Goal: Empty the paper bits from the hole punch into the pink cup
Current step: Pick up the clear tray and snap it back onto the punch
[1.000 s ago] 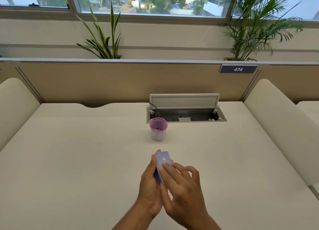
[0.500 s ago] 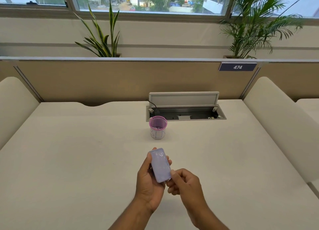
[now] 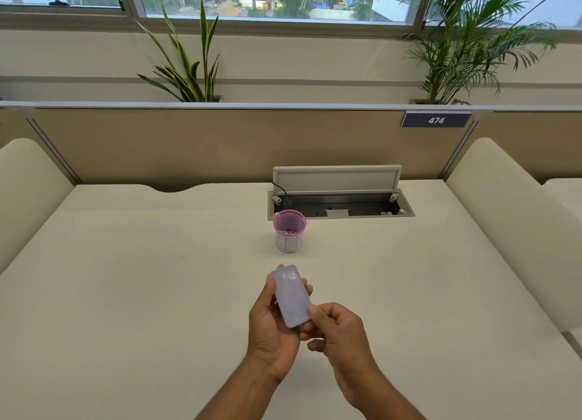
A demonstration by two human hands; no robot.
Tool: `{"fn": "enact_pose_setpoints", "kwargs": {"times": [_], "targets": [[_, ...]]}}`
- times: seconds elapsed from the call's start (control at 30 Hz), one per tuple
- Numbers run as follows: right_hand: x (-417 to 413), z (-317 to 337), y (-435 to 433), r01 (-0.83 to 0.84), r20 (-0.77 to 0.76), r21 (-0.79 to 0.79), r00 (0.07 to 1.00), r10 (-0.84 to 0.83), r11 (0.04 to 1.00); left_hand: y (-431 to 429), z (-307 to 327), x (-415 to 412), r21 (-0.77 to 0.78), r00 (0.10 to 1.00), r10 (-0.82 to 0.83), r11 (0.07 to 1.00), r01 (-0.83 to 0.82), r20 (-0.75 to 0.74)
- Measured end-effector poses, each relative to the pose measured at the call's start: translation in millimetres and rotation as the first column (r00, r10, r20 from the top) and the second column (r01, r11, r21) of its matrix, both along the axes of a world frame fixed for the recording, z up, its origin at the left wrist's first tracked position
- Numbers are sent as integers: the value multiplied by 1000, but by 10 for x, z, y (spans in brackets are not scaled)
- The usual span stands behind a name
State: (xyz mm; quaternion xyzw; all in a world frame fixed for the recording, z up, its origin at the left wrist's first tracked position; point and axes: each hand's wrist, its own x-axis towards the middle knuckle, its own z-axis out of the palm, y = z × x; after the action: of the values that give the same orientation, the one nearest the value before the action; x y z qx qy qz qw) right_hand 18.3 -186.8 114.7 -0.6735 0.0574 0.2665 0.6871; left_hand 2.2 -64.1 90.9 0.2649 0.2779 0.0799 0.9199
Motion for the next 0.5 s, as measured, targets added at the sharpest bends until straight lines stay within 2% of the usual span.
{"fn": "enact_pose_setpoints", "kwargs": {"times": [0.23, 0.5], "targets": [[-59, 61, 98, -45, -48, 52, 998, 48, 998, 23, -65, -53, -38, 992, -87, 996, 84, -89], [-76, 67, 154, 3, -35, 92, 999, 0, 996, 23, -84, -82, -30, 985, -163, 986, 161, -63]]}}
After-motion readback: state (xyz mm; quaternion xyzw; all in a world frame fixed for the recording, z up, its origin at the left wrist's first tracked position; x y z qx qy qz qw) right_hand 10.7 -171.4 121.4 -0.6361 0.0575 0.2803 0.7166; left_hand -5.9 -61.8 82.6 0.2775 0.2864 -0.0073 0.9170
